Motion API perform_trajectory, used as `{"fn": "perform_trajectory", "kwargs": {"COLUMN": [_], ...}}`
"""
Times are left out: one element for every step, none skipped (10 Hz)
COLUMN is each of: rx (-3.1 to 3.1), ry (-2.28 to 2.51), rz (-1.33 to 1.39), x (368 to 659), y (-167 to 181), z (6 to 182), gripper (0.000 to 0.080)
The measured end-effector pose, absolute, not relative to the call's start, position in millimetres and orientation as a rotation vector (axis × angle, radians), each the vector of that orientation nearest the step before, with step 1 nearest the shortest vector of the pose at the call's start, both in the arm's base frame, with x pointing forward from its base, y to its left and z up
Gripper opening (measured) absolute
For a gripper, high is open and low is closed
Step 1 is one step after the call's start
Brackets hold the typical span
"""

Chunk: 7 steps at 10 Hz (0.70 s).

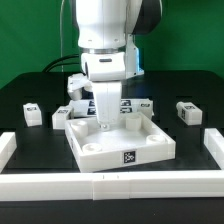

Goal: Assemble one leg

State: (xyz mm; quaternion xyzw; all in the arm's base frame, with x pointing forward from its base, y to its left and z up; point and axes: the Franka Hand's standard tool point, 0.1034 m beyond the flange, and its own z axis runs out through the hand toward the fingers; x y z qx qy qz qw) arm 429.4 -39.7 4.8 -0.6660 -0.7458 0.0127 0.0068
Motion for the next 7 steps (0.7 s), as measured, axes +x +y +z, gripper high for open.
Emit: {"fn": "perform_trajectory", "kwargs": {"rx": [-2.086, -2.087, -2.087, -2.087, -2.087, -2.087, -2.087], "ry": [-2.331, -2.331, -2.331, -2.331, -2.331, -2.331, -2.331], "rz": [0.039, 0.04, 0.04, 0.04, 0.04, 0.04, 0.04], "x": [429.5, 429.6, 429.6, 429.6, 429.6, 429.6, 429.6], "y": [-39.9, -40.3, -40.4, -40.4, -40.4, -40.4, -40.4], "z": [4.9, 4.9, 4.9, 4.9, 4.9, 4.9, 4.9], "gripper": [0.0047, 0.0048, 0.0048, 0.0047, 0.0047, 0.0048, 0.0048]}}
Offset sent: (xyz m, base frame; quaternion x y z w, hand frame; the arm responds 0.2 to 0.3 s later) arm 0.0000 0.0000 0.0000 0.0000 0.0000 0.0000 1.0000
